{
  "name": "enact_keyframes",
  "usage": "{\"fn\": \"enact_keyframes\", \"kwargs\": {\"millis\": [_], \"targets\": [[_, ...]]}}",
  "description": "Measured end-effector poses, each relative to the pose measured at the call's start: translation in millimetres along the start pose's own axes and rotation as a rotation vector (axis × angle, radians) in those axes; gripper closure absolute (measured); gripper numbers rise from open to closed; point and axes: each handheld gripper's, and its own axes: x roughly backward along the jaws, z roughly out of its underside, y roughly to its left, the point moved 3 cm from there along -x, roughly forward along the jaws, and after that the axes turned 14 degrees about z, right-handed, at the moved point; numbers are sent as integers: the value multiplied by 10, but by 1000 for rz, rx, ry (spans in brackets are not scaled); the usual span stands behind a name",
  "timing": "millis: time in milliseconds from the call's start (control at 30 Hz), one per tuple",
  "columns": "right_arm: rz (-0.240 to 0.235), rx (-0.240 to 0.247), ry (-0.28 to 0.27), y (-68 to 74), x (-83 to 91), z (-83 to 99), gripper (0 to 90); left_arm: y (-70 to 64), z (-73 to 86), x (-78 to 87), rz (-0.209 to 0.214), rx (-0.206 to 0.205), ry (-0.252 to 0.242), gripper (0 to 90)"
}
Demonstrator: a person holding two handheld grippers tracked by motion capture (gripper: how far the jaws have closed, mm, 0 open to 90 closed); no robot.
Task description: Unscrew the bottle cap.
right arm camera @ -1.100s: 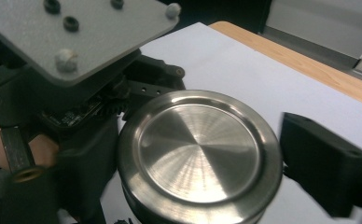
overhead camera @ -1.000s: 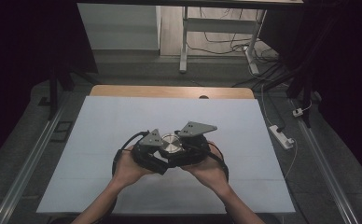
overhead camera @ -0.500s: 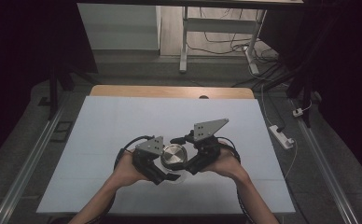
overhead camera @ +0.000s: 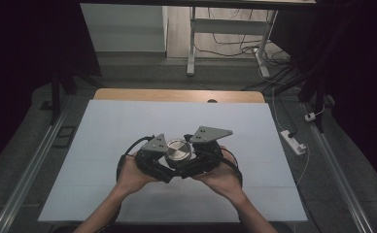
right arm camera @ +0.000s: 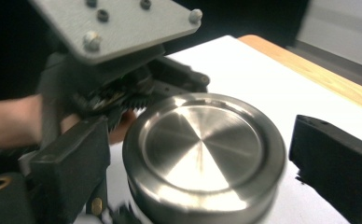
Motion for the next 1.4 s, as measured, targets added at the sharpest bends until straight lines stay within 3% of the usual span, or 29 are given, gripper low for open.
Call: {"fn": "enact_keyframes", "kwargs": {"millis": [67, 100, 133, 300, 333, 400, 433, 467, 533, 600, 667, 733, 800, 867, 933, 967, 1000, 1033, 1100, 1233, 1300, 1333, 1400], "targets": [[51, 7, -3, 49, -25, 7, 121, -5, -3, -6, -6, -8, 14, 157], [51, 7, -3, 49, -25, 7, 121, -5, -3, -6, -6, -8, 14, 157], [94, 39, -21, 75, -26, 17, 186, -12, -5, -12, -6, -10, 16, 157], [58, 58, -28, 52, -4, 16, 191, -17, -6, 6, 38, -28, 22, 157], [-13, 71, -33, 27, 6, 15, 191, -29, -4, 20, 78, -44, 22, 157], [-106, 72, -43, -26, 23, 18, 192, -45, -6, 33, 122, -69, 29, 157], [-158, 77, -47, -56, 32, 22, 192, -45, -6, 33, 122, -69, 29, 157], [-214, 90, -54, -80, 43, 28, 192, -74, -7, 34, 171, -94, 30, 157], [-319, 117, -83, -122, 63, 52, 191, -105, -8, 21, 226, -124, 39, 157], [-434, 133, -112, -163, 72, 96, 191, -123, -7, 7, 246, -136, 47, 157], [-498, 121, -113, -198, 66, 141, 188, -148, -7, -48, 254, -144, 61, 157], [-505, 101, -84, -223, 53, 156, 142, -136, -10, -57, 230, -133, 57, 157], [-440, 79, -57, -245, 56, 130, 48, -110, -11, -40, 187, -110, 44, 157], [-348, 60, -48, -272, 89, 78, 27, -70, -9, -11, 133, -72, 26, 157], [-249, 40, -47, -268, 129, 28, 33, -49, -7, 2, 108, -50, 13, 157], [-249, 40, -47, -268, 129, 28, 33, -25, -2, 17, 81, -38, 9, 157], [-160, 29, -48, -231, 145, -3, 59, -9, 1, 24, 58, -22, 3, 157], [-119, 19, -38, -205, 135, -9, 60, 10, 7, 27, 18, 2, -3, 157], [-58, 17, -41, -134, 108, -8, 80, 15, 8, 23, 4, 10, -3, 157], [31, 19, -40, -10, 10, 22, 103, 1, 2, -12, -35, 8, 22, 157], [37, 27, -41, 17, -5, 29, 141, -7, 0, -18, -36, 7, 22, 157], [77, 55, -46, 39, -10, 38, 192, -9, -1, -10, -23, 0, 28, 157], [54, 64, -46, 31, 5, 31, 194, -15, -4, 7, 2, -17, 26, 157]]}}
